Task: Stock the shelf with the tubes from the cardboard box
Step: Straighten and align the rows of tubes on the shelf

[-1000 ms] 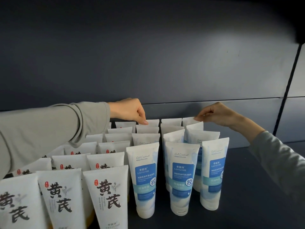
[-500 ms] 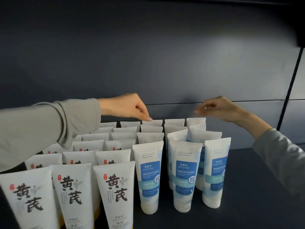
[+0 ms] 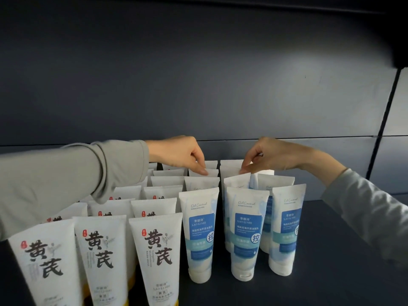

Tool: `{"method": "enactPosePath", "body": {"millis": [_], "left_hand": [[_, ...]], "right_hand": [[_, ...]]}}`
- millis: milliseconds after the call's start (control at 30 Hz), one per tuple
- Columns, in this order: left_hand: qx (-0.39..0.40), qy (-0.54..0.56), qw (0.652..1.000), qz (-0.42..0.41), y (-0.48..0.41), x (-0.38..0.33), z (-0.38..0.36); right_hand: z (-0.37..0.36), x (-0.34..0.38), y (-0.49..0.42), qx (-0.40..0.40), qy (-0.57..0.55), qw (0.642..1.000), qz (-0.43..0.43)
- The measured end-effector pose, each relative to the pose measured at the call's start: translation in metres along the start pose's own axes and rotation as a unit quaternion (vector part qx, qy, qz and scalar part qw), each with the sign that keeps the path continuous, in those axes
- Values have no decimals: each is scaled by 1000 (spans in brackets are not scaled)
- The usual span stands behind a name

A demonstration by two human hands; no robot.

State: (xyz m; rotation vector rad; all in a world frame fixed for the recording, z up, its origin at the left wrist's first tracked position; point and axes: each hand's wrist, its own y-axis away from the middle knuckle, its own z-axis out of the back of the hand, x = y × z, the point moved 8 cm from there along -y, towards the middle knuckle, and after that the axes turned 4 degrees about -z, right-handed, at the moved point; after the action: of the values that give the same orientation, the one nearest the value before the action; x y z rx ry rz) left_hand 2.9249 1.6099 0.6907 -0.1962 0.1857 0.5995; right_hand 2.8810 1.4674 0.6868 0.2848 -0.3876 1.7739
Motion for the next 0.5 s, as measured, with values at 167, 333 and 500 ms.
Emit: {"method": "enactPosePath", "body": {"millis": [167, 333, 500], "left_hand": [[-10, 25, 1000, 6, -3, 3, -2], [-48, 43, 998, 15, -5, 9, -2], [-61, 33, 997, 21, -5, 12, -2]], "right_hand": [[4, -3, -5, -37, 17, 999, 10], [3, -4, -8, -56, 14, 998, 25], [3, -3, -7, -61, 28, 997, 36]]}}
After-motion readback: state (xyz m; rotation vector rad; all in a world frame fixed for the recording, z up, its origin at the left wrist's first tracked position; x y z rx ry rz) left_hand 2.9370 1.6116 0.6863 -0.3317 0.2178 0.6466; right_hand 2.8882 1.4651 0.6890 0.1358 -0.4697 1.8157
